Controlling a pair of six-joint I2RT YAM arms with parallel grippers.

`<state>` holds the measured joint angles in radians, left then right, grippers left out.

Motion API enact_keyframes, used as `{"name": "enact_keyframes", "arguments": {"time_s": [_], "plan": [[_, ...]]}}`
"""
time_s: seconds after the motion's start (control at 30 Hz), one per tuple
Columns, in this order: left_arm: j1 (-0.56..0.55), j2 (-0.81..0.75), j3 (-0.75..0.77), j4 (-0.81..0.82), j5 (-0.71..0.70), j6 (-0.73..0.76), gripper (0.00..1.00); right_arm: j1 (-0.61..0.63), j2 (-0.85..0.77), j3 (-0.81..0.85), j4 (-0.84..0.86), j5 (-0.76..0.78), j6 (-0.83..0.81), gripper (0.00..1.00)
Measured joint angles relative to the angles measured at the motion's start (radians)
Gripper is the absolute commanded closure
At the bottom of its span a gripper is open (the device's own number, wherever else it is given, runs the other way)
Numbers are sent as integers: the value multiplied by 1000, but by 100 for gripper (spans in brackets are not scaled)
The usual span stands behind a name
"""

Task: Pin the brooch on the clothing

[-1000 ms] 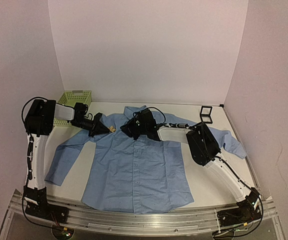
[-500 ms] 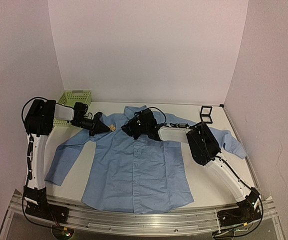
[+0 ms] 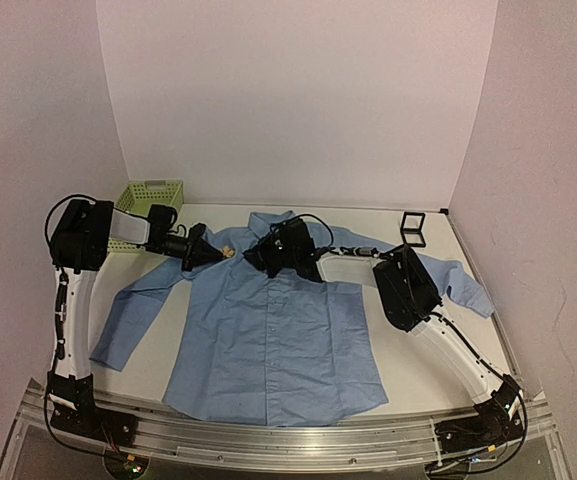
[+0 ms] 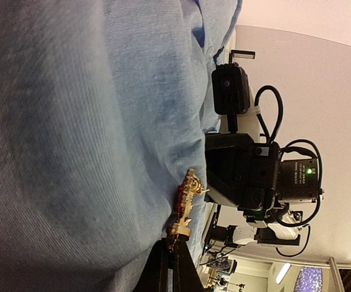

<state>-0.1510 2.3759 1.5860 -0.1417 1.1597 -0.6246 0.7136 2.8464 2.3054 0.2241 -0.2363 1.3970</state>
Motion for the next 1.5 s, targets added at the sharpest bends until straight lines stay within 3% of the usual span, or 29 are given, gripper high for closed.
{"name": "enact_keyframes", "arguments": {"time_s": [1.0, 1.3, 1.5], "plan": [[-23, 52, 33, 105, 14, -129, 100, 0, 2, 0, 15, 12, -1, 100], [-27, 60, 74, 41, 0, -67, 100, -6, -2, -33, 72, 13, -11, 100], [-31, 61, 140, -134, -78, 107, 100, -10, -10, -55, 107, -9, -52, 89]]}}
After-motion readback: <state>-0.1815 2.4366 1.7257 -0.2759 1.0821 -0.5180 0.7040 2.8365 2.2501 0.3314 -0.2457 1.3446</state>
